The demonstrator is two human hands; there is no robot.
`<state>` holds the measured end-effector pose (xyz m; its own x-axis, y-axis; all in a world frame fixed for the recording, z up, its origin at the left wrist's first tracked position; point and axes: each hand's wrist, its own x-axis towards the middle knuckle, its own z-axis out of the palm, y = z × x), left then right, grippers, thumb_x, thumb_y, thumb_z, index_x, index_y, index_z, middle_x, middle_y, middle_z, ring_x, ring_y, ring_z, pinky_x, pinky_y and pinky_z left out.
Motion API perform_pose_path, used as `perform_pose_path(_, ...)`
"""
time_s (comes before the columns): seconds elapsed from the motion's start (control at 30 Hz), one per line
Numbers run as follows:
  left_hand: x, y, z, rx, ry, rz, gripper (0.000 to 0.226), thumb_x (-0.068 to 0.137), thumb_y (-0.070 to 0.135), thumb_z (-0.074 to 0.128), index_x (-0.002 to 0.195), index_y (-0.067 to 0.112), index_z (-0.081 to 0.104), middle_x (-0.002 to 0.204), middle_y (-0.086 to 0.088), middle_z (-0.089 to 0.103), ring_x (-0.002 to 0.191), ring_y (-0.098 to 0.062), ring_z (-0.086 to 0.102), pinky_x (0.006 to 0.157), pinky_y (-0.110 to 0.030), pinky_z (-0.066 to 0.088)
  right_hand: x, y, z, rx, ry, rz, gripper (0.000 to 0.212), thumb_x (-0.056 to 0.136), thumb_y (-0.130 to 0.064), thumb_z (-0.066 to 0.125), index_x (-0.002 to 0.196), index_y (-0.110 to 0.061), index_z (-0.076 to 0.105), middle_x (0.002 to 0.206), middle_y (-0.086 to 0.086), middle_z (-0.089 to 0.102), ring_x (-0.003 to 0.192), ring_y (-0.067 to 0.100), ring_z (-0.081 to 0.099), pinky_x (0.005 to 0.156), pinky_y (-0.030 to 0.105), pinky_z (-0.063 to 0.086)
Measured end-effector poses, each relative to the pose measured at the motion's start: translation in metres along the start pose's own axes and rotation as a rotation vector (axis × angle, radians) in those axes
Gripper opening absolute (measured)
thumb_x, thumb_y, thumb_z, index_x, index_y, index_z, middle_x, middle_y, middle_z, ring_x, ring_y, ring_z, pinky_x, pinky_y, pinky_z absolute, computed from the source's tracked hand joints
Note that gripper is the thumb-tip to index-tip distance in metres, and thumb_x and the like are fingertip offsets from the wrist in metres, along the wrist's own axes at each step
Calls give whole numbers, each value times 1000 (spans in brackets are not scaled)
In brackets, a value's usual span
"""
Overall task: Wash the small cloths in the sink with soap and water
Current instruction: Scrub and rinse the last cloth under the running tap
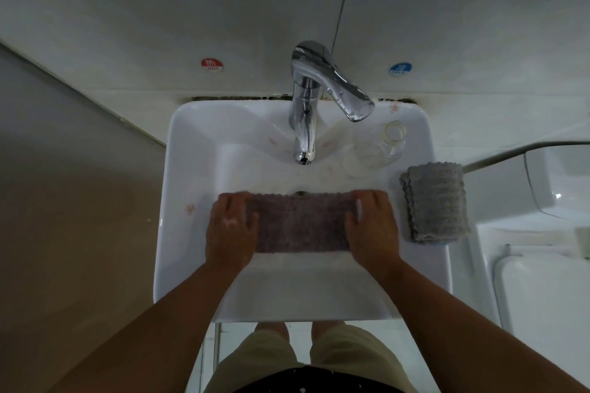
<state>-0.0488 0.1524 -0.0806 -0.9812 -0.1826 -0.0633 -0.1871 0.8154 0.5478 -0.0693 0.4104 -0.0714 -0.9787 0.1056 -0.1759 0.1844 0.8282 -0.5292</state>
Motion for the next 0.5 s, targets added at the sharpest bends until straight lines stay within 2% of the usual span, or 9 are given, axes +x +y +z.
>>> perform_pose_path(0.07, -10, 0, 5, 38, -111, 150, 12, 86, 8, 70, 94, 14, 65, 93, -6, 61, 81, -27, 58, 70, -42, 57, -11, -2, 5, -35, -156, -73, 20, 91, -16, 65, 112, -18, 67, 113, 4, 60, 98, 23, 61, 88, 39, 54)
perform_pose_path(0.1, -14, -1, 8, 48, -188, 185, 9, 85, 8, 70, 89, 15, 65, 90, -4, 61, 80, -27, 58, 68, -42, 56, -15, -1, 8, -40, -248, -81, 15, 93, -17, 64, 107, -19, 69, 111, 3, 61, 95, 22, 61, 87, 39, 54)
perform_pose_path(0.17, -18, -8, 14, 91, -261, 202, 10, 84, 11, 73, 92, 15, 68, 95, -3, 63, 85, -25, 57, 70, -41, 57, -20, 5, 15, -70, -349, -97, 17, 95, -20, 63, 111, -20, 69, 118, 1, 59, 97, 21, 61, 88, 38, 53)
perform_pose_path(0.27, -20, -17, 15, 132, -285, 201, 29, 78, 12, 81, 104, 16, 70, 106, -3, 61, 90, -25, 57, 71, -36, 57, -18, 16, 13, -116, -418, -89, 30, 93, -21, 64, 123, -23, 64, 131, -2, 52, 105, 20, 60, 90, 34, 52)
perform_pose_path(0.37, -21, -23, 11, 138, -337, 199, 35, 76, 16, 83, 109, 17, 70, 112, -4, 58, 94, -27, 58, 75, -37, 58, -17, 24, 8, -146, -483, -98, 37, 90, -23, 68, 126, -26, 61, 133, -5, 49, 107, 18, 59, 89, 32, 52)
perform_pose_path(0.43, -20, -22, 6, 140, -367, 165, 40, 74, 19, 83, 111, 18, 69, 115, -4, 55, 99, -27, 58, 78, -40, 59, -17, 25, 5, -146, -493, -86, 39, 88, -26, 71, 126, -26, 60, 130, -5, 50, 103, 16, 59, 88, 31, 52)
perform_pose_path(0.5, -18, -20, 2, 128, -342, 80, 40, 77, 24, 80, 114, 18, 66, 120, -5, 52, 99, -27, 59, 78, -40, 59, -17, 23, 3, -114, -409, -36, 39, 88, -29, 71, 125, -23, 60, 123, -3, 51, 98, 17, 59, 86, 32, 52)
